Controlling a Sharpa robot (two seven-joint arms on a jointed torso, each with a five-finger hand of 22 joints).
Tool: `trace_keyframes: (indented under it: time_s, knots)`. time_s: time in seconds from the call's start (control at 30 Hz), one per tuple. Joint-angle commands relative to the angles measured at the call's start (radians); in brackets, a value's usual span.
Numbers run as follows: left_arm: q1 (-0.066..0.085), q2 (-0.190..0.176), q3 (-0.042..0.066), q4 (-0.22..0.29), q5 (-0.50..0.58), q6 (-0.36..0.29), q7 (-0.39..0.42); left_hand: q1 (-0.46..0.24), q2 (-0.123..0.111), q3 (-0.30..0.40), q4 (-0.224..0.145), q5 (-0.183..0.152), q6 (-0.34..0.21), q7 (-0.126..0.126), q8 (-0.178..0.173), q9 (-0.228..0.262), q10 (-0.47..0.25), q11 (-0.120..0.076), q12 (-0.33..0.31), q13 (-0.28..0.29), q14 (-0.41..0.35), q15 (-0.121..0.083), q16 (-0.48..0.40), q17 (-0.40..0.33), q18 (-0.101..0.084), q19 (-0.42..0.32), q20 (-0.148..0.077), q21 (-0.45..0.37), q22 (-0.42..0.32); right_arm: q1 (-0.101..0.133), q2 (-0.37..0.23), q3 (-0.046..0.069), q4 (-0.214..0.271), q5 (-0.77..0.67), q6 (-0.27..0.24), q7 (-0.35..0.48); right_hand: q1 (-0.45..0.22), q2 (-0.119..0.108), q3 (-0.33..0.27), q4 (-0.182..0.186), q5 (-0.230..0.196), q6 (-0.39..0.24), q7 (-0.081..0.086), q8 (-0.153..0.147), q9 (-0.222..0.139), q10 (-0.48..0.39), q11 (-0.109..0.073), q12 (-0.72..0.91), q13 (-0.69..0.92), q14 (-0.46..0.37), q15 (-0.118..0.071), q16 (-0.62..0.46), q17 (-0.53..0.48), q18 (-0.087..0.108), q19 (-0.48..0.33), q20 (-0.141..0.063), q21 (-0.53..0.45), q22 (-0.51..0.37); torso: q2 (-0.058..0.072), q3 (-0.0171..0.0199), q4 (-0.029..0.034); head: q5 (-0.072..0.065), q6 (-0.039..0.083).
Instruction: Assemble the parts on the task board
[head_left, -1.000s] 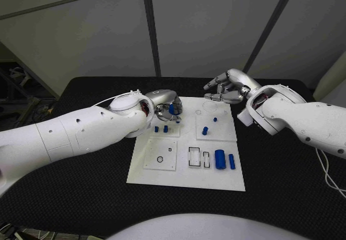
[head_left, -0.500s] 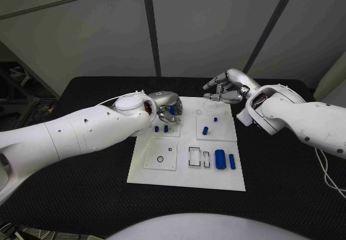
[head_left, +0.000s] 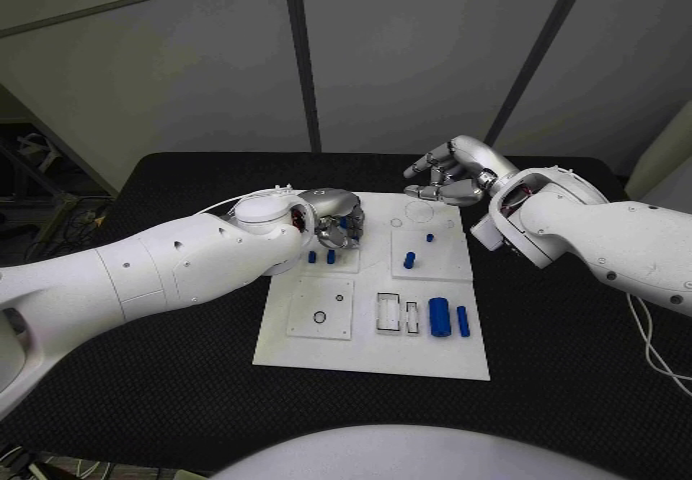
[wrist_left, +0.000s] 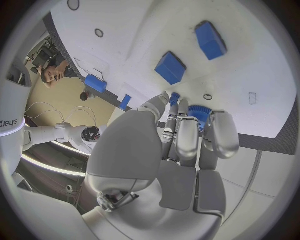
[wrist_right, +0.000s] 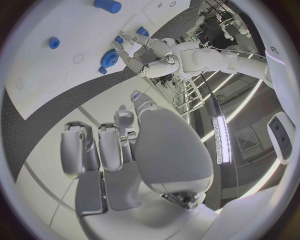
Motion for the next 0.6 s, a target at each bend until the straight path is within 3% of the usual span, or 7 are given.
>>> trace_keyframes:
  time_s: [0.03,0.4,0.6]
  knots:
    - [-0.001,0.001,0.000,-0.001,-0.010,0.017,0.001,0.013,0.001,0.012,0.000,-0.002,0.009,0.001,-0.007,-0.003,0.012,0.000,-0.007,-0.004,0.008,0.001,0.003,-0.002,-0.011,0.009,-0.003,0.008,0.005,0.002,0.001,0.001,0.000,0.002,0.006,0.005,-0.006,0.001,0.001,0.006,0.004,-0.004,0.003,-0.005,-0.001,-0.006,0.003,-0.003,-0.001,0.051,-0.006,-0.002,0.051,0.007,-0.004,-0.001,-0.004,0.095,0.001,0.0001,-0.0003,-0.002,-0.001]
    - [-0.002,-0.001,0.000,-0.010,-0.010,0.000,0.009,0.044,0.017,0.104,-0.034,0.000,0.041,-0.001,-0.016,-0.029,0.064,-0.008,-0.040,-0.035,0.010,-0.007,0.007,-0.014,-0.016,0.018,-0.010,0.031,0.030,0.002,0.002,0.001,0.003,0.002,0.007,0.002,-0.006,0.002,0.001,0.006,0.005,-0.004,0.003,-0.005,-0.001,-0.005,0.003,0.000,0.002,0.051,-0.006,-0.001,0.052,0.006,-0.003,-0.001,-0.003,0.096,0.000,0.0004,0.0001,-0.003,-0.002]
    - [-0.002,-0.001,0.000,-0.014,-0.010,-0.006,0.009,0.047,0.011,0.164,-0.063,0.000,0.056,0.003,-0.027,-0.044,0.091,-0.005,-0.069,-0.052,0.010,-0.005,0.009,-0.021,-0.018,0.020,-0.010,0.039,0.041,0.002,0.000,0.001,0.006,0.002,0.007,0.001,-0.006,0.002,0.001,0.006,0.005,-0.004,0.003,-0.005,-0.001,-0.005,0.003,0.000,0.002,0.051,-0.006,-0.001,0.052,0.006,-0.003,-0.001,-0.003,0.096,0.000,0.0001,-0.0003,-0.005,0.000]
